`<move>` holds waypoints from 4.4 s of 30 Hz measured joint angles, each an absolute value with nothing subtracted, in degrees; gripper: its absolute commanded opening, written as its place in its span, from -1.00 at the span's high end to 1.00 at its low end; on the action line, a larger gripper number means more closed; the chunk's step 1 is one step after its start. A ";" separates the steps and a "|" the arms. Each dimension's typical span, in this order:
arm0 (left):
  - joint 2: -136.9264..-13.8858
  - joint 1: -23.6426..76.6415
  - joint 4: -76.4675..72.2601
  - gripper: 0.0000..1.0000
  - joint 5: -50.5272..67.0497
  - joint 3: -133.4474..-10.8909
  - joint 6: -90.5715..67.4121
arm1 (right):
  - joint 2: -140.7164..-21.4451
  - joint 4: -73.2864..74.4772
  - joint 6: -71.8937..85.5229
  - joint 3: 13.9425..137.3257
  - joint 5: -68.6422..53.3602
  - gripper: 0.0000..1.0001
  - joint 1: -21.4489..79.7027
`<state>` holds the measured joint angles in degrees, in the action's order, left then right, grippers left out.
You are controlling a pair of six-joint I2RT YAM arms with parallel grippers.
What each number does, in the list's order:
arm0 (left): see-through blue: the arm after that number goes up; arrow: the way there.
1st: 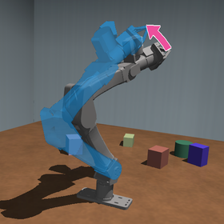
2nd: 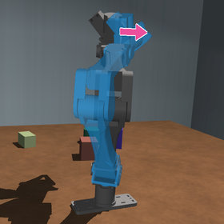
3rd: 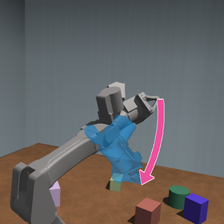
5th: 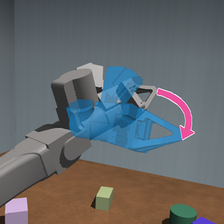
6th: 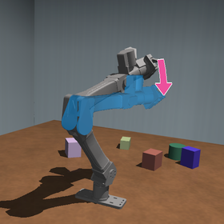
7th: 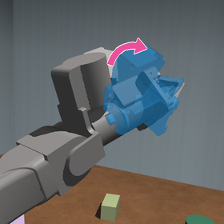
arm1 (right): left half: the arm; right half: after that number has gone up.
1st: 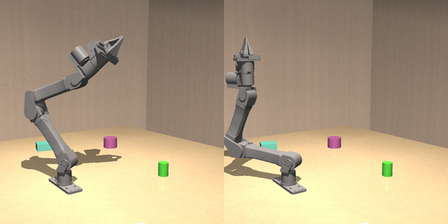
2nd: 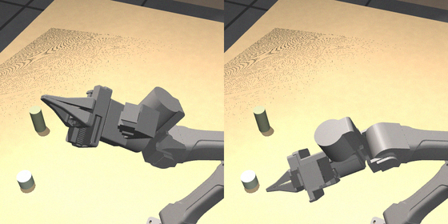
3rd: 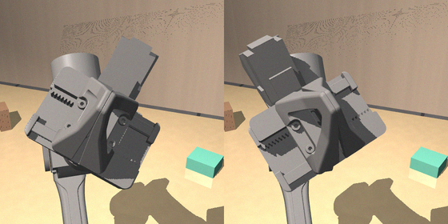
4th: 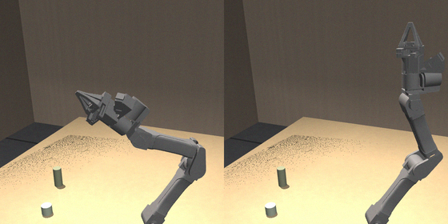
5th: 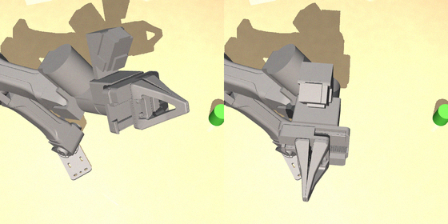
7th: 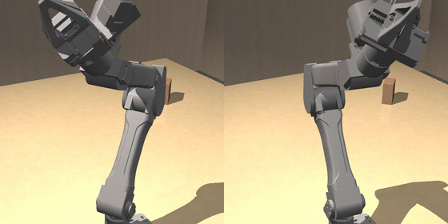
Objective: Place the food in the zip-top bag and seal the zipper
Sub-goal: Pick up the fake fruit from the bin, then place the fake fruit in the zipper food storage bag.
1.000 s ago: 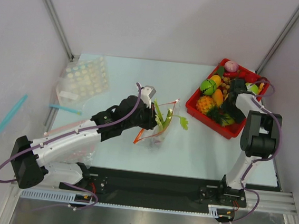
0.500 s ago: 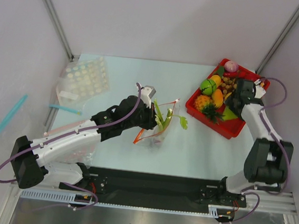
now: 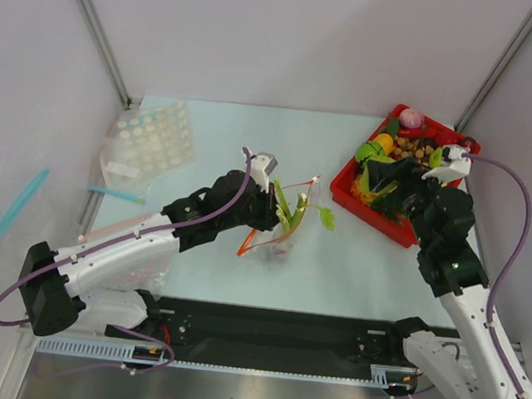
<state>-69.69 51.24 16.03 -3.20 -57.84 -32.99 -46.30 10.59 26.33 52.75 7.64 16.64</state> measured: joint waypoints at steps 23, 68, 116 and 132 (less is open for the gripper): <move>-73.82 56.31 17.34 0.87 -2.76 -60.42 -29.98 | -26.57 -19.94 11.99 33.12 -19.77 0.57 43.48; -64.79 50.28 18.11 0.90 1.98 -56.45 -31.11 | -51.53 -24.80 -7.07 31.48 -4.51 0.71 55.57; -63.94 46.63 14.35 0.92 4.47 -54.17 -33.65 | -37.39 10.66 12.95 53.43 15.68 -0.54 60.82; -63.83 46.30 14.26 0.91 4.60 -54.11 -33.67 | -47.70 22.50 18.46 54.22 20.56 -0.33 60.88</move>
